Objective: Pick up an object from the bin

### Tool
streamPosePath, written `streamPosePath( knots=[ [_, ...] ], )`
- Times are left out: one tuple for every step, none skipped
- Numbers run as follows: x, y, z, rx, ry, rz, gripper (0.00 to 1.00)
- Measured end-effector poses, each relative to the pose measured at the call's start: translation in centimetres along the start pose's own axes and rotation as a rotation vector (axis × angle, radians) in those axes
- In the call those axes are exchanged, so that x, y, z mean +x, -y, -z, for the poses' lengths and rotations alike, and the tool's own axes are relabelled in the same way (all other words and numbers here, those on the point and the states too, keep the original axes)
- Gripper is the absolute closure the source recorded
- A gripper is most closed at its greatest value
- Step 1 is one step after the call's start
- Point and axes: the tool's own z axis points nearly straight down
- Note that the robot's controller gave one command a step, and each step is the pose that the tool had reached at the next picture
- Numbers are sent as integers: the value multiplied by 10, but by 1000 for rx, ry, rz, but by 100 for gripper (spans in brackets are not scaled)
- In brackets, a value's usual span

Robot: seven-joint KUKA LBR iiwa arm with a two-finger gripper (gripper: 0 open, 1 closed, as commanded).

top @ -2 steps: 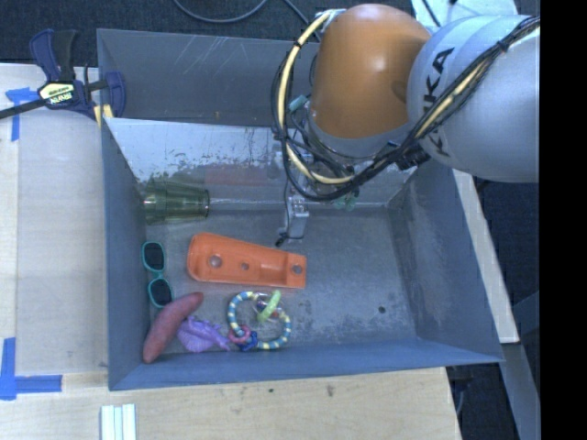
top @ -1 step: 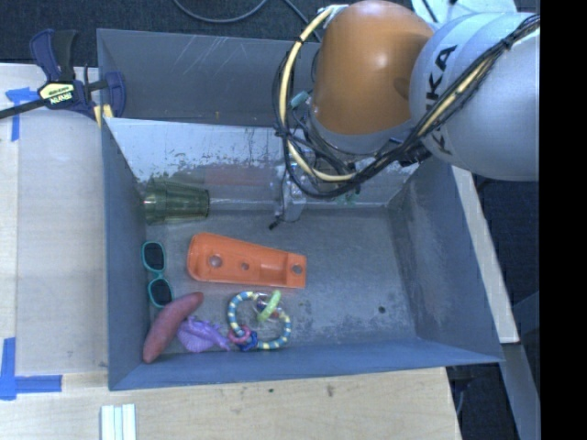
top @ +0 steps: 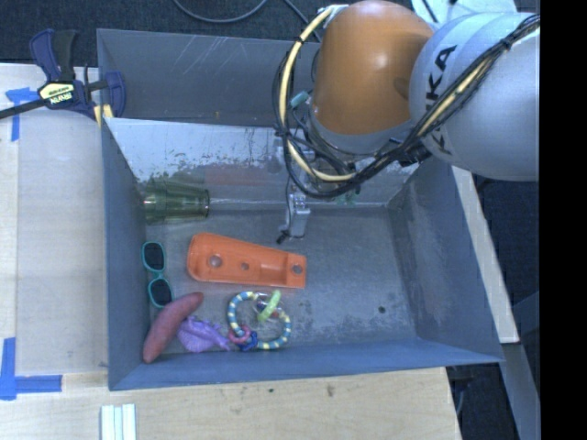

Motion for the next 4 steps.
streamPosePath(
  knots=[
    [0, 0, 0, 0, 0, -1, 0],
    [23, -42, -42, 1, 9, 34, 0],
    [9, -64, -92, -5, 5, 233, 0],
    [1, -25, -153, -1, 13, 91, 100]
  ],
)
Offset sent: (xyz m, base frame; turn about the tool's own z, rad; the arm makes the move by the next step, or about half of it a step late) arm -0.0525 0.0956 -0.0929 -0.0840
